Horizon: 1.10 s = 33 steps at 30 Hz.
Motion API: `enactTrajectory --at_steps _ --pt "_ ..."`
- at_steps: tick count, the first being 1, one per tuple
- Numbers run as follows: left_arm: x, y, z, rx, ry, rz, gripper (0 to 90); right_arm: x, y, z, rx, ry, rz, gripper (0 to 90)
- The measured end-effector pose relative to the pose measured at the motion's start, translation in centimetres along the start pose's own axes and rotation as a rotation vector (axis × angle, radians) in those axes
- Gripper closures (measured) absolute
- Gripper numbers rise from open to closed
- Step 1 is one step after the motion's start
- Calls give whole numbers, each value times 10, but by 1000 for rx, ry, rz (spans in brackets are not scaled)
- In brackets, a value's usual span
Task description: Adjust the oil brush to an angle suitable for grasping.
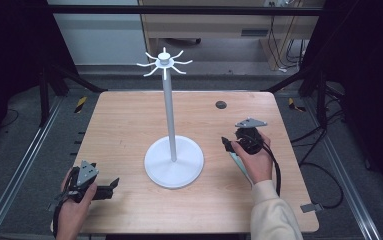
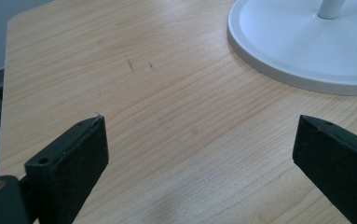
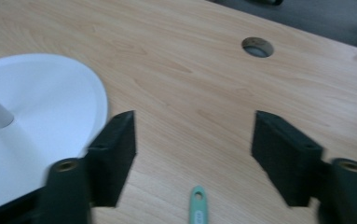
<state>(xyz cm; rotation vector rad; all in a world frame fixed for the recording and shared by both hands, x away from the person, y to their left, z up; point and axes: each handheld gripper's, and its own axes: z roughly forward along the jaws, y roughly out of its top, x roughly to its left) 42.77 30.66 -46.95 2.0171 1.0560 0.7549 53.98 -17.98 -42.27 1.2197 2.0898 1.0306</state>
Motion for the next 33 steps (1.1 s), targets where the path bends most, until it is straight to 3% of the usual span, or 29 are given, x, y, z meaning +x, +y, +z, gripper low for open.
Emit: enactTrajectory --at_steps 2,6,10,13,18,22,25,27,28,29,30,33 --pt "2 1 0 -5 3 -5 29 3 -3 3 23 13 -15 379" --pt "2 2 -1 -9 11 -5 29 23 -20 10 130 90 -179 477" --pt "0 3 -1 -9 10 15 29 33 -30 14 150 182 -270 485" --pt "-1 4 -2 -13 4 20 28 35 -31 16 127 197 -269 498" --pt "0 4 1 -10 2 22 26 34 -35 19 154 186 -295 520" --pt "0 5 1 -9 2 23 25 33 -32 19 167 150 -276 415" --pt "0 5 1 -10 2 20 25 28 -30 21 178 155 -219 358" --pt "0 4 1 -9 1 21 25 24 -30 22 181 153 -197 409" --pt "0 4 1 -10 0 20 25 21 -30 22 186 152 -186 466" --pt "1 4 1 -10 -1 19 25 17 -31 23 204 140 -174 592" --pt "1 4 1 -9 -2 19 25 17 -31 23 204 140 -174 592" --pt "1 4 1 -9 -2 19 25 12 -34 23 251 135 -148 757"
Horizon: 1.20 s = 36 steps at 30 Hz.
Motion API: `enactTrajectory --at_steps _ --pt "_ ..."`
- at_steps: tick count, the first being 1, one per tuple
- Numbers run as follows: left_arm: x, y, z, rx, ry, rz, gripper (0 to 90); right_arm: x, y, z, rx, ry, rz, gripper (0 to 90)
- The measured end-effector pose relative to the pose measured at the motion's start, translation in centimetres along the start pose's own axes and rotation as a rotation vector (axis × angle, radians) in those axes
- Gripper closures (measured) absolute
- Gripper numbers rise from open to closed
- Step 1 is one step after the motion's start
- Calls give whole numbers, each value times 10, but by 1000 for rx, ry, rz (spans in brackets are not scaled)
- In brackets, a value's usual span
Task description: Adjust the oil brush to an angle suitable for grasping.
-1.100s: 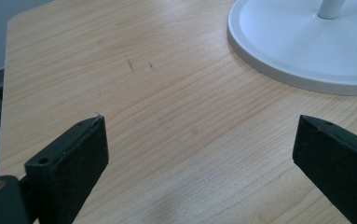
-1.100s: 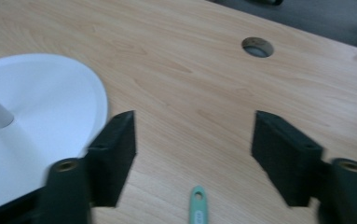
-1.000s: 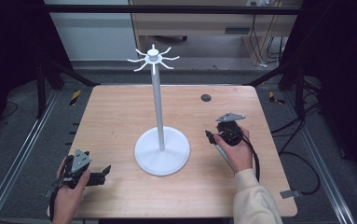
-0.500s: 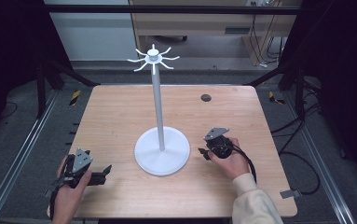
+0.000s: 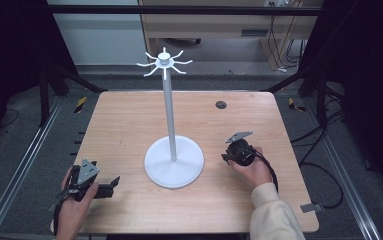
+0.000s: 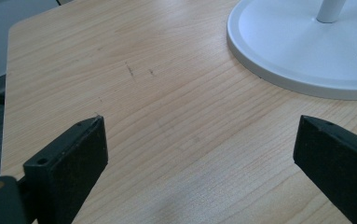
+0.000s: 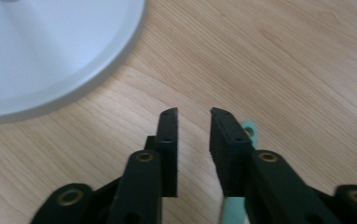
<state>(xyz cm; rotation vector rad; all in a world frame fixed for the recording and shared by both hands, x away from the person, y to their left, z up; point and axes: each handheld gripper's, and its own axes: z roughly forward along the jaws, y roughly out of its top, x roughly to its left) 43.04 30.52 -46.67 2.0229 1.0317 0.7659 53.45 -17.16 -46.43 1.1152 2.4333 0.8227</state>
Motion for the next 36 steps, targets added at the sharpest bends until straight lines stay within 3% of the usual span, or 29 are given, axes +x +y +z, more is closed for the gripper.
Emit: enactTrajectory --at_steps 8,30,36 --pt "-2 1 1 7 -4 10 25 -5 -2 5 45 -57 13 900" --pt "-1 1 1 9 -1 7 25 -7 -4 15 126 -114 -3 900" --pt "-1 1 1 10 -1 8 25 -8 -3 15 145 -157 13 900"
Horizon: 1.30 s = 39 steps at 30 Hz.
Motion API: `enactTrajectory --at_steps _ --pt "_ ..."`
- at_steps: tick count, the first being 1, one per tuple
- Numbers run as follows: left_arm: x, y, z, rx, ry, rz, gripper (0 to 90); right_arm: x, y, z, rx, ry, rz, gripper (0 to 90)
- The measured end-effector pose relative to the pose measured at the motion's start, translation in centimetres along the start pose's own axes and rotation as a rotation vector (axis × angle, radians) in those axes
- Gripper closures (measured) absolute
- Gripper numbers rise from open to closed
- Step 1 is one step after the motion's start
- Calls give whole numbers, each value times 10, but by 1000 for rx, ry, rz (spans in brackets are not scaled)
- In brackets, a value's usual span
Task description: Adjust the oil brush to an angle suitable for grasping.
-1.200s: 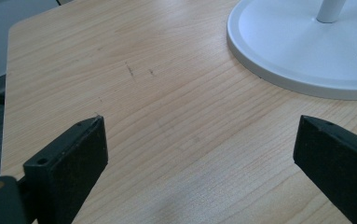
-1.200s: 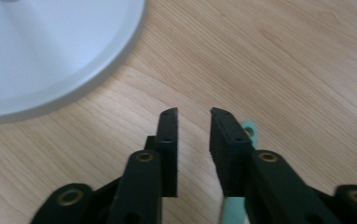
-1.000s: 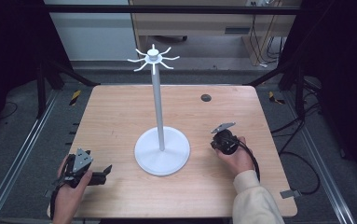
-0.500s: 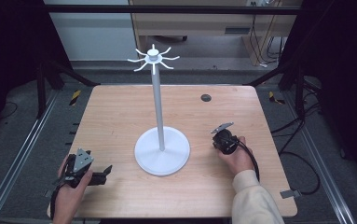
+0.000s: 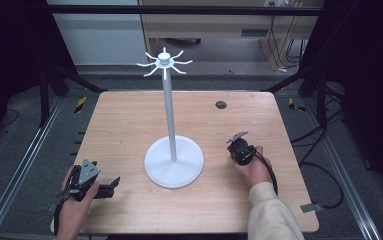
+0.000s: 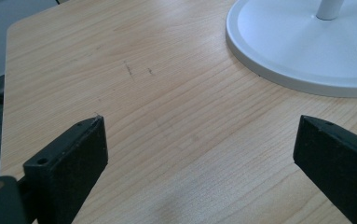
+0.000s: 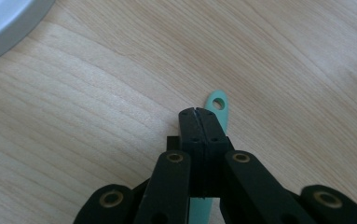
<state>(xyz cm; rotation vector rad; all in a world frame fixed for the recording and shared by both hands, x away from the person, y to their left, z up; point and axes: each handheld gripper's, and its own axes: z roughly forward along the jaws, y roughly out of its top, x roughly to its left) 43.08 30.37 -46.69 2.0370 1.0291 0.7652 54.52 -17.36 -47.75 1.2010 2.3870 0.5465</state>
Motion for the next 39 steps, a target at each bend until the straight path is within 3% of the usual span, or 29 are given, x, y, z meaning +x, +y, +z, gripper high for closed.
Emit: enactTrajectory --at_steps 9,14,19,26,34,39 --pt "0 0 0 1 -1 1 25 -6 0 0 23 -48 37 900" --pt "0 0 0 1 -1 3 25 -9 -1 -1 19 -40 60 900" --pt "0 0 0 2 -2 3 25 -12 -4 -19 -23 4 114 900" --pt "-1 0 1 8 1 10 25 -16 -12 -36 43 42 181 847" --pt "-2 1 2 15 -6 18 25 -16 -16 -44 142 54 184 713" --pt "-1 0 2 14 -5 13 25 -15 -21 -46 171 39 195 665"
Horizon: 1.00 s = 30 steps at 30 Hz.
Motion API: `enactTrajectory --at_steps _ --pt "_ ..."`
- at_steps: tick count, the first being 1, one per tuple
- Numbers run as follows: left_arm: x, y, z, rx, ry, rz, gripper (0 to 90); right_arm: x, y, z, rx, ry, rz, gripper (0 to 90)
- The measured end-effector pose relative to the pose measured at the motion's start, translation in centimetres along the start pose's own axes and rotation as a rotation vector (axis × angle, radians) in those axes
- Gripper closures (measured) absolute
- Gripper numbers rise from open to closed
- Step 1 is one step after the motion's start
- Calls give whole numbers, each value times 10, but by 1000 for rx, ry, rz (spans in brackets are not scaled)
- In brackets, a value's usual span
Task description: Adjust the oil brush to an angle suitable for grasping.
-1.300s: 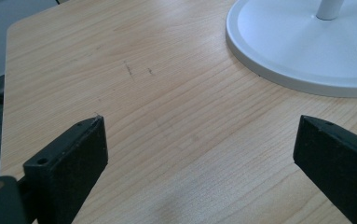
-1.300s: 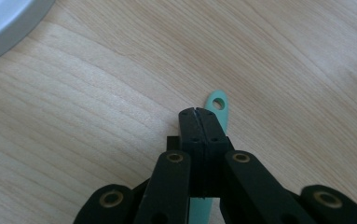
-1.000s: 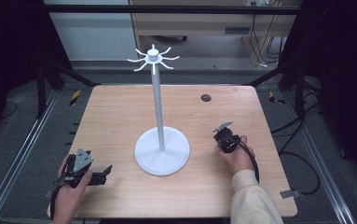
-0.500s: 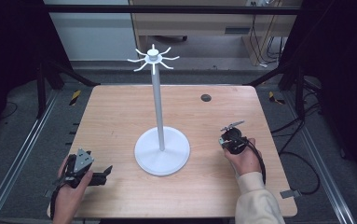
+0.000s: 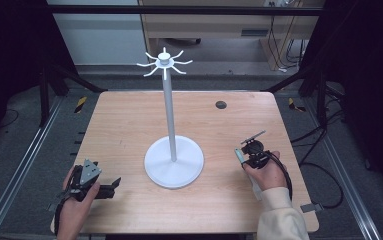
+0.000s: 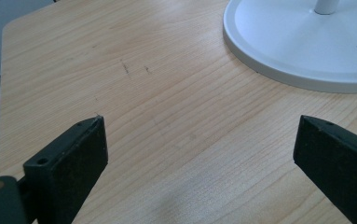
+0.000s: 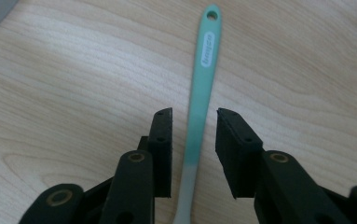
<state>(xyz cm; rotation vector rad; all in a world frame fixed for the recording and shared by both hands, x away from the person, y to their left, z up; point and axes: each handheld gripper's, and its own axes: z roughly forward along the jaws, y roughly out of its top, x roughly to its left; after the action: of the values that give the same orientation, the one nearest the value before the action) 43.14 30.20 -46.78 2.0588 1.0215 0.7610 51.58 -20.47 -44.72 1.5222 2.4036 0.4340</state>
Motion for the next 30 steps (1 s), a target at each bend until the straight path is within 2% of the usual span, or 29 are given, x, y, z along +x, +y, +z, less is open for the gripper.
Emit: enactTrajectory --at_steps 9,16,30 --pt "0 0 0 4 1 2 25 -6 -9 7 51 17 20 632" --pt "-1 0 1 6 -1 7 25 -6 -11 13 84 22 13 665" --pt "-2 0 2 8 -4 6 25 -5 -11 17 109 44 20 719"
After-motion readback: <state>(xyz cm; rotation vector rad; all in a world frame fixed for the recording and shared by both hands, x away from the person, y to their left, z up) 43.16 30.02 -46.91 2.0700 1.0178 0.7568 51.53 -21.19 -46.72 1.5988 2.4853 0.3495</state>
